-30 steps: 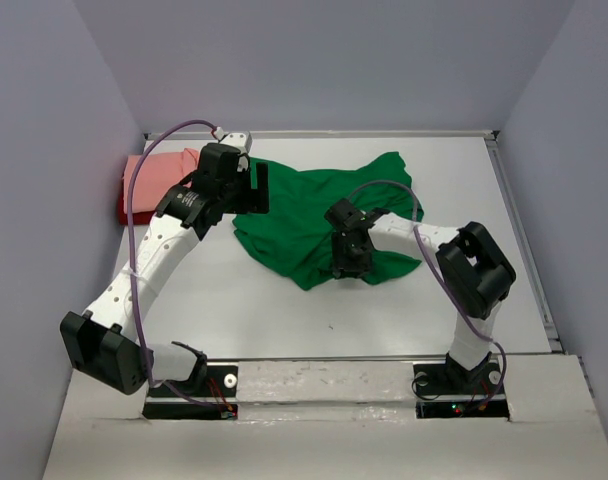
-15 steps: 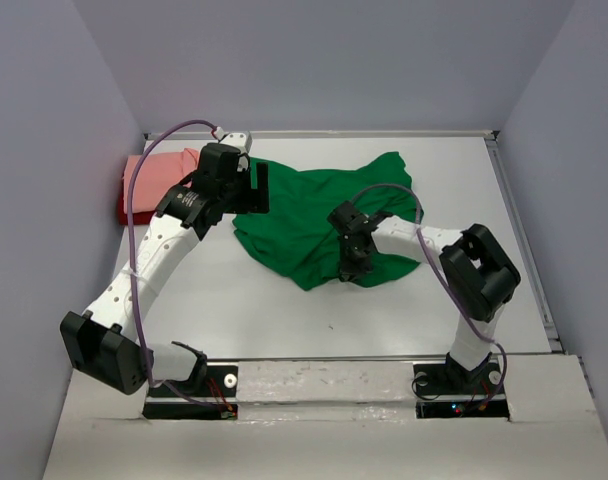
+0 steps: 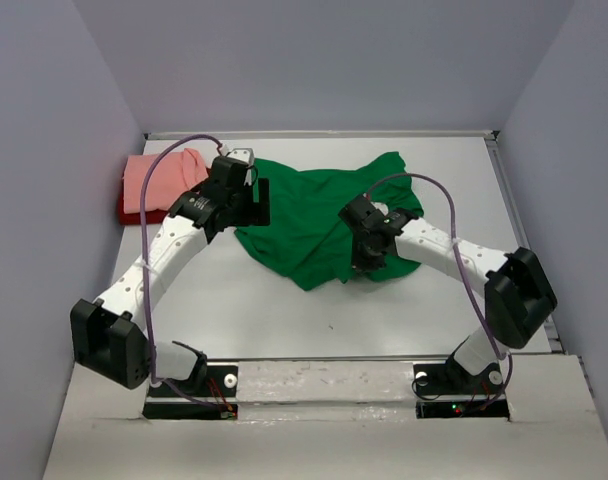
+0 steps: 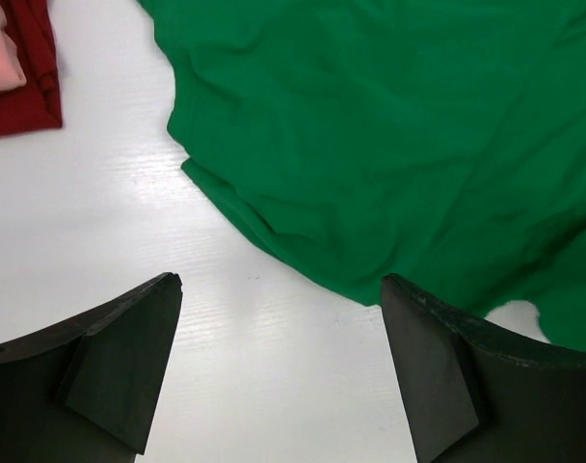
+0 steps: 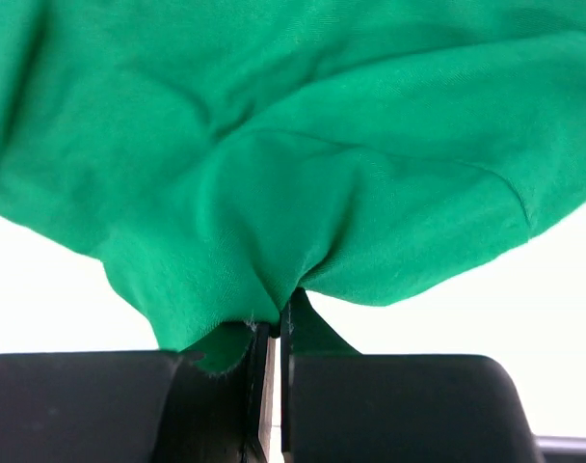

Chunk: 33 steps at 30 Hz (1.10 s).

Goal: Fold and stack the t-shirts
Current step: Flatten the tshirt out

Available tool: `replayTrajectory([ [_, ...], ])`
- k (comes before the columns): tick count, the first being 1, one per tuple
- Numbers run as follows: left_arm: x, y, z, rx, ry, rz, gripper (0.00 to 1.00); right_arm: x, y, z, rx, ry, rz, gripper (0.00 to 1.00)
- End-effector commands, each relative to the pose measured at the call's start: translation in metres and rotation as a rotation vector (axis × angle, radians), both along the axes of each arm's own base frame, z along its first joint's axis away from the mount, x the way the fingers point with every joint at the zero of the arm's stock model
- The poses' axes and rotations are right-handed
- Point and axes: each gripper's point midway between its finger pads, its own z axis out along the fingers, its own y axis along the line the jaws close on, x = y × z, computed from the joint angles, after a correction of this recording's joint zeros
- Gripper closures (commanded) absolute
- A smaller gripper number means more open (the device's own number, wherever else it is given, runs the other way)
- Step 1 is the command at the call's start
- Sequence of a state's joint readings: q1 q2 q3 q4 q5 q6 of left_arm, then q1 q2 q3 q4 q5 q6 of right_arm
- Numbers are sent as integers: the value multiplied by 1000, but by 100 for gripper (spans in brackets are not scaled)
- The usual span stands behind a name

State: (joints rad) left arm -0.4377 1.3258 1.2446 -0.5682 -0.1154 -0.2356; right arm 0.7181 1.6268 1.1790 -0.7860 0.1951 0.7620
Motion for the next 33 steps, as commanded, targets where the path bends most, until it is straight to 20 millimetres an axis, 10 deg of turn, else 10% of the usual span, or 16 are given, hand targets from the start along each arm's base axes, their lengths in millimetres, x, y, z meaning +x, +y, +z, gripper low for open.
replayTrajectory([
  [1,-7,4,-45,38,125,60,6,5,-25,51,-78,-106,-91,100],
  [12,-19,9,-95,83,220,112,4,38,-26,119,-115,-254,-96,100],
  [20,-25,7,-84,100,188,120,4,101,-54,188,-136,-379,-152,100],
  [33,-33,-24,-88,117,188,15,4,186,-74,196,-171,-368,-84,100],
])
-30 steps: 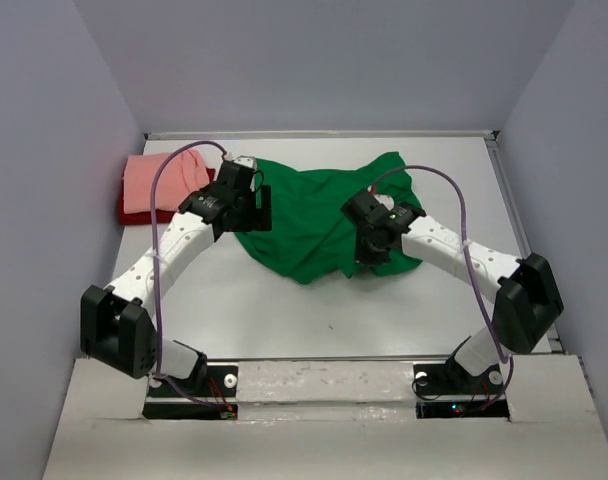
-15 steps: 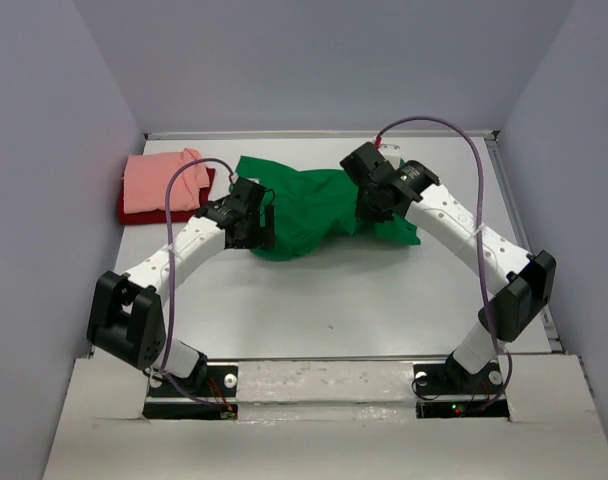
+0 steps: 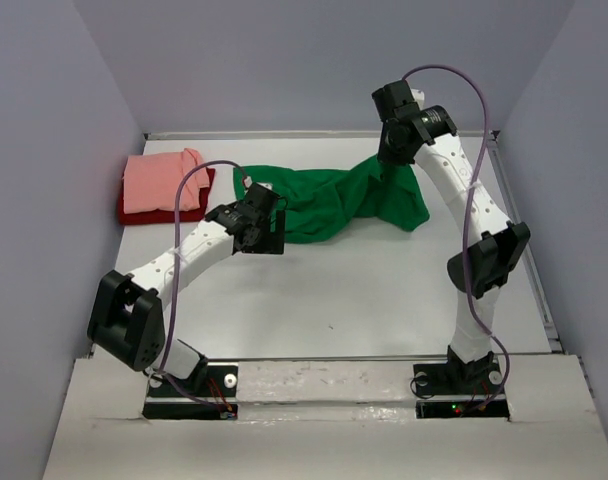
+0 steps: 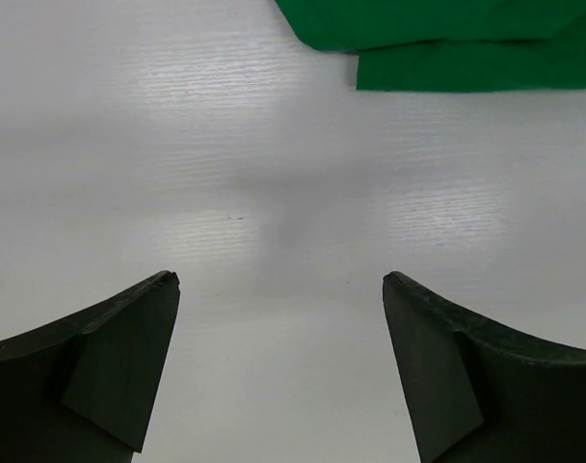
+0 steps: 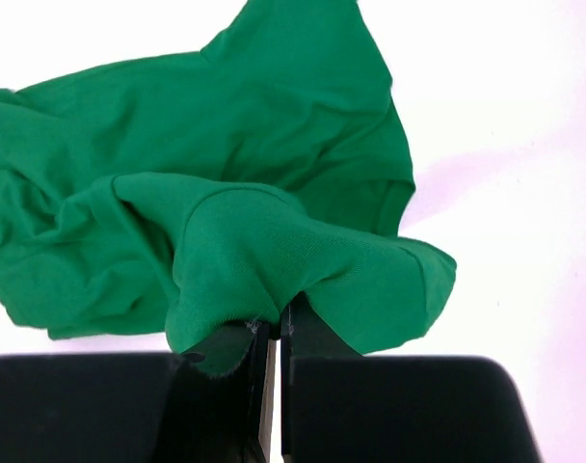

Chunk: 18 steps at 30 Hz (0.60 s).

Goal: Fold and stack the t-shirts
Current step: Flatten the tshirt out

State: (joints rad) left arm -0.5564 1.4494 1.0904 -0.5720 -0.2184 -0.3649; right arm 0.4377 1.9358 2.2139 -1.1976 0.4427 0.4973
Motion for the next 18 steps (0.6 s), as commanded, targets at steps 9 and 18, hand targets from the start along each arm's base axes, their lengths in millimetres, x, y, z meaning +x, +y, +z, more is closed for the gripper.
replayTrajectory([
  [9,19,-52,-21,-8,-25,-131,4,3,19,-12,52,44,131,100],
  [18,69,-91,-33,1,-64,-184,4,-10,15,-16,58,63,137,100],
])
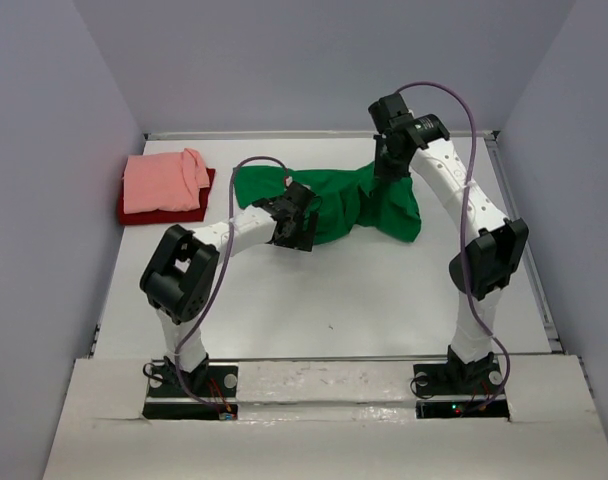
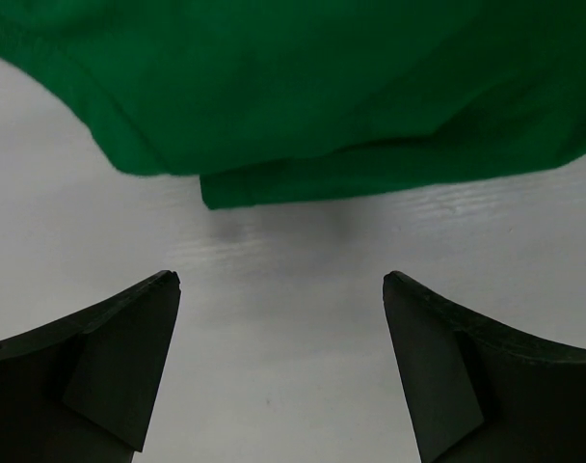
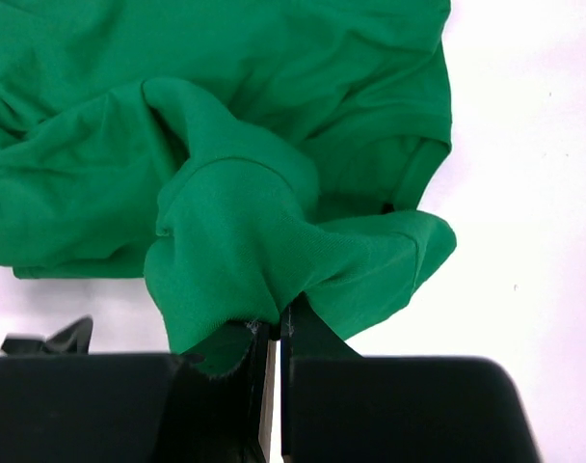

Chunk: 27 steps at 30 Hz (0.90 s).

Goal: Fold and stack the t-shirts
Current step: Flatten the tshirt out

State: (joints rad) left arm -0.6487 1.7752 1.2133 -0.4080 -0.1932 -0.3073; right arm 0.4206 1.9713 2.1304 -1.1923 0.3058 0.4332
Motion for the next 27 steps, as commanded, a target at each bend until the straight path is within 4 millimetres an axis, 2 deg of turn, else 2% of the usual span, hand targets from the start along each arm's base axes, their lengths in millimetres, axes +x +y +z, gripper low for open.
replayTrajectory([
  [1,37,-25,18,-25,-98,-39,4,-5,3,30,47,-88,25,100],
  [2,44,-29,23,-28,-111,-39,4,-6,2,33,49,-96,24,100],
  [4,51,-33,17,-13,-103,-49,4,-9,2,33,49,-95,28,100],
  [7,67,-43,23,-19,-117,-54,4,-13,1,35,54,-94,33,100],
  [13,79,-55,27,-36,-117,-55,5,-21,-6,41,45,-112,25,100],
  [18,78,-57,31,-49,-108,-49,5,-22,-5,45,54,-118,30,100],
  [25,63,-39,37,-23,-107,-13,5,-23,-4,40,58,-109,32,100],
  [27,56,-32,28,7,-83,-5,5,-25,-4,39,62,-109,36,100],
])
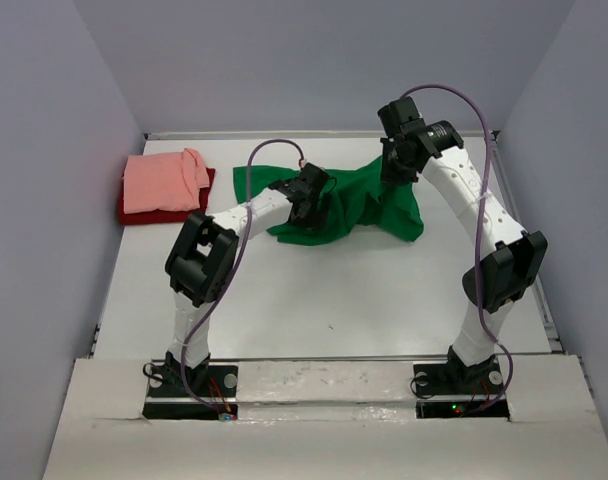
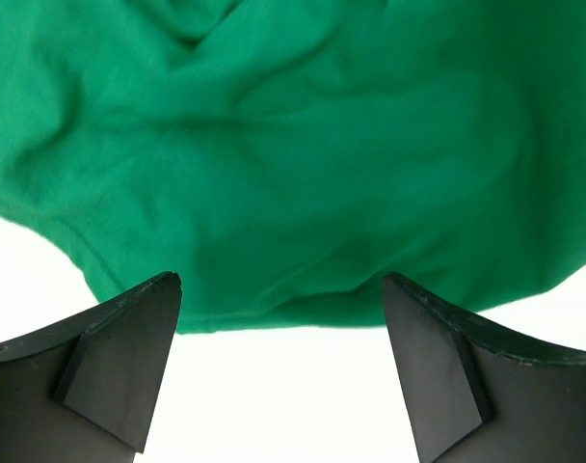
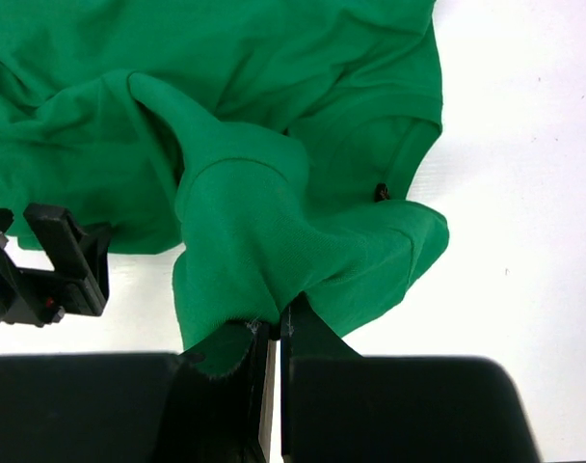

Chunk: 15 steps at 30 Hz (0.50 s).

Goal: Fold and stack the t-shirts
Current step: Flatten the tshirt out

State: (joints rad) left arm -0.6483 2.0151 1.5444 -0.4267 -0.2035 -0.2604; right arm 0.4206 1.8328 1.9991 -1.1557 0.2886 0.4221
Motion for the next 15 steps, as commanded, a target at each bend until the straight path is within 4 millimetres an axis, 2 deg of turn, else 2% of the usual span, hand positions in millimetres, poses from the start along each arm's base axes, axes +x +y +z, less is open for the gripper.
replayTrajectory([
  [1,-13,17,16,31,-8,35,6,-1,5,22,44,-76,20,100],
  [2,-14,20,11,44,1,37,6,-2,6,23,49,-76,21,100],
  [4,-16,24,-3,73,36,49,18,-3,6,26,59,-79,22,100],
  [5,-16,25,-7,82,47,50,28,-4,6,26,60,-79,22,100],
  [6,-18,25,-16,92,73,50,45,-5,5,27,58,-81,21,100],
  [8,-16,23,-18,90,81,52,57,-8,3,28,52,-80,18,100],
  [9,-15,22,-18,87,84,51,68,-8,2,28,49,-80,16,100],
  [13,-10,18,-16,81,82,46,81,-13,-2,33,41,-90,14,100],
  [15,-5,17,-12,80,78,50,82,-14,-3,37,44,-99,15,100],
])
